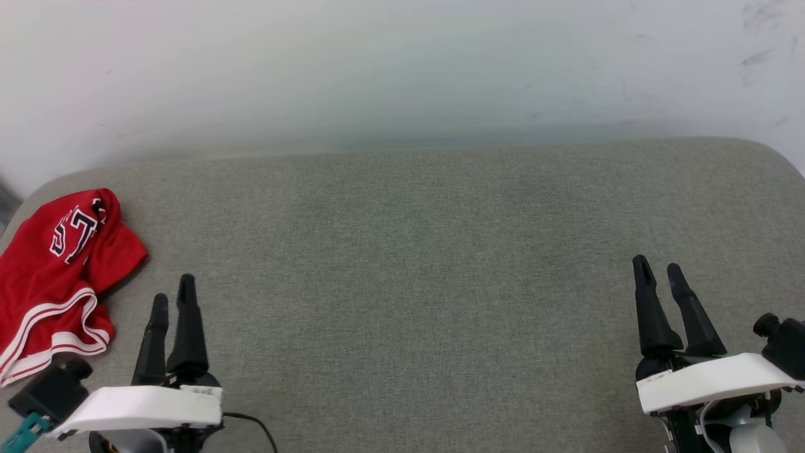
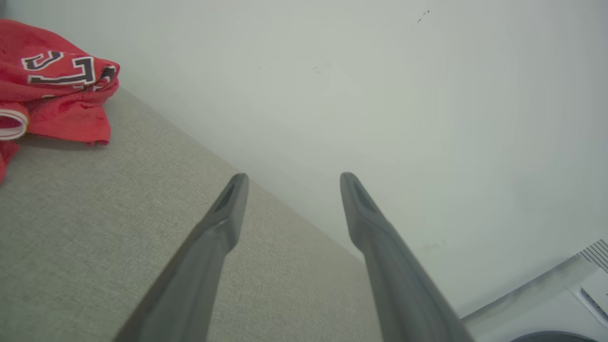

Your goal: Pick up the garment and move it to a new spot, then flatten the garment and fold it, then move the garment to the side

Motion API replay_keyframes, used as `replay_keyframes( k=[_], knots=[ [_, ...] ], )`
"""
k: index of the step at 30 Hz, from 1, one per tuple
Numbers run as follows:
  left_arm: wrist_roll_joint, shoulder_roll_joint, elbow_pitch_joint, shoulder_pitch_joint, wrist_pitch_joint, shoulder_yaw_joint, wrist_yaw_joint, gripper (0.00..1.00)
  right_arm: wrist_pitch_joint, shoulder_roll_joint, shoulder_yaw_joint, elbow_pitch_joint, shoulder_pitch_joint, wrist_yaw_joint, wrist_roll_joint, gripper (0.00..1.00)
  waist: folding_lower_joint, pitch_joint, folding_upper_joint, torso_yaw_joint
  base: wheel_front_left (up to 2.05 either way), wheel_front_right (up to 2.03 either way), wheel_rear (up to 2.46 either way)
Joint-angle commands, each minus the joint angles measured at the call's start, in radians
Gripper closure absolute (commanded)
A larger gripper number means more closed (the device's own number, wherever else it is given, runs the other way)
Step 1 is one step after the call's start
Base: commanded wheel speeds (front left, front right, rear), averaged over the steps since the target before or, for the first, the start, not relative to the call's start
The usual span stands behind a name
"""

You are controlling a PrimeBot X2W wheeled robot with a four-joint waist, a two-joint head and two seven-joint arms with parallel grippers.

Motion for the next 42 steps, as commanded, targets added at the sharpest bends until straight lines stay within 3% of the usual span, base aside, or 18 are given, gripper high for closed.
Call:
replay_keyframes(
  k=[1,12,18,31,39,42],
  knots=[
    [0.036,0.002,-0.026,0.000,-0.008,-0.012,0.010,0.00,-0.008,0.000,0.004,-0.021,-0.013,0.000,-0.032,0.00,-0.0002,0.001,0.0000,0.000,0.00,0.00,0.00],
    [0.317,0.005,-0.076,0.008,-0.041,-0.158,0.117,0.00,-0.040,0.000,0.015,-0.049,-0.005,0.000,-0.234,0.00,-0.0002,0.010,0.0000,-0.008,0.00,0.00,0.00],
    [0.418,0.052,-0.080,0.003,-0.057,-0.253,0.187,0.00,-0.056,0.000,0.016,-0.054,-0.002,0.000,-0.327,0.00,-0.0002,0.014,0.0000,-0.013,0.00,0.00,0.00],
    [0.548,0.169,-0.084,-0.019,-0.088,-0.471,0.384,0.00,-0.088,0.001,0.024,-0.049,0.006,0.000,-0.483,0.00,-0.0002,0.018,0.0000,-0.022,0.00,0.00,0.00],
    [0.577,0.205,-0.096,-0.024,-0.106,-0.546,0.449,0.00,-0.106,0.001,0.033,-0.054,0.006,0.000,-0.547,0.00,-0.0002,0.018,0.0000,-0.026,0.00,0.00,0.00],
    [0.562,0.190,-0.107,-0.009,-0.113,-0.528,0.435,0.00,-0.113,0.001,0.044,-0.058,0.007,0.000,-0.541,0.00,-0.0002,0.018,0.0000,-0.026,0.00,0.00,0.00]
  ],
)
